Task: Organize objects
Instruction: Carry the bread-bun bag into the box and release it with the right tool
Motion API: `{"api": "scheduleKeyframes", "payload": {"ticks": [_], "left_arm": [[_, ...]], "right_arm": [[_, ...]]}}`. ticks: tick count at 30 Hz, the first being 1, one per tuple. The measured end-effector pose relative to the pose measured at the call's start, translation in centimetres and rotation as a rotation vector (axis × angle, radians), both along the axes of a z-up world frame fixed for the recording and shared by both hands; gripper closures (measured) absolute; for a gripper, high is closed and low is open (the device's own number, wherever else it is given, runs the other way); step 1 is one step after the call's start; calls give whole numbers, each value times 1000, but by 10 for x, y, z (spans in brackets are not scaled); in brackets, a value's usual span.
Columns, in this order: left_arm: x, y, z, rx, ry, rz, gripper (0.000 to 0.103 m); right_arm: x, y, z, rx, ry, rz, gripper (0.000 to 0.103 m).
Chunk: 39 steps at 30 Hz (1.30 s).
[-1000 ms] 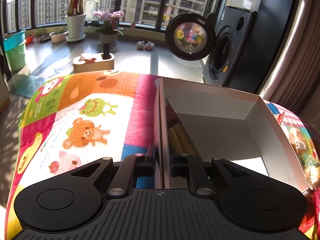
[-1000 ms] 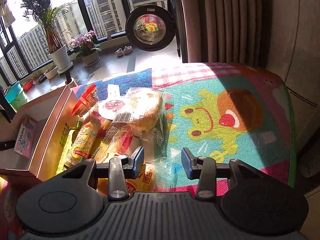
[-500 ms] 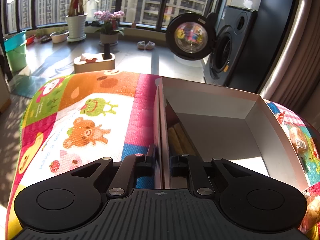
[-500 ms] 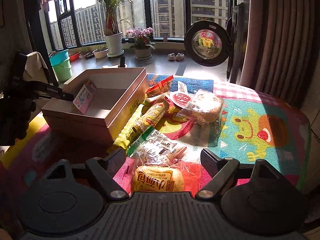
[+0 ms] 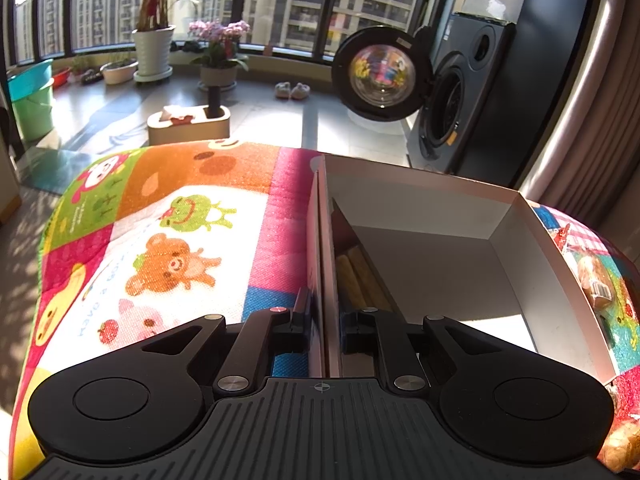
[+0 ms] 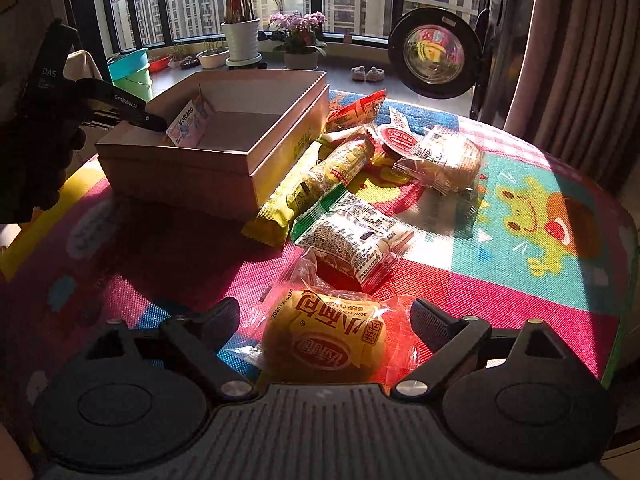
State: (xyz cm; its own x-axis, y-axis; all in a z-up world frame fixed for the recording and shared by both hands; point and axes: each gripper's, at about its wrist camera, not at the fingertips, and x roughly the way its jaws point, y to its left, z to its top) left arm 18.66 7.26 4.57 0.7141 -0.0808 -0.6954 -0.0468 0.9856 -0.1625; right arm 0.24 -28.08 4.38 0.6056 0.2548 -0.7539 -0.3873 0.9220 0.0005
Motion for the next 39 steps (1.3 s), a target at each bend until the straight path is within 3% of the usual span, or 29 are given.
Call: {"api": "scheduleKeyframes", "payload": {"ticks": [6, 11, 14, 20, 29, 36, 39], "left_arm": [[-1, 0, 0, -7, 1, 0, 89], [-1, 0, 0, -7, 0, -1, 89], [-1, 0, 0, 0, 0, -3, 89], [-1, -1, 1, 3, 1, -5, 89], [-1, -1, 0, 3, 0, -7, 88], [-1, 0, 0, -6, -2, -13, 88], [-1, 0, 0, -7, -2, -13, 88]], "right_arm": [[4, 15, -5, -98, 2, -42, 7], [17, -12, 6, -22, 25, -162, 23], [16, -21, 14, 11, 30, -187, 26], [1, -4, 31, 42, 28, -125, 26], [-16, 46, 58, 124, 22, 57, 26], [32, 84, 95, 188, -122, 92, 26], [71, 99, 104, 244, -123, 60, 27]]}}
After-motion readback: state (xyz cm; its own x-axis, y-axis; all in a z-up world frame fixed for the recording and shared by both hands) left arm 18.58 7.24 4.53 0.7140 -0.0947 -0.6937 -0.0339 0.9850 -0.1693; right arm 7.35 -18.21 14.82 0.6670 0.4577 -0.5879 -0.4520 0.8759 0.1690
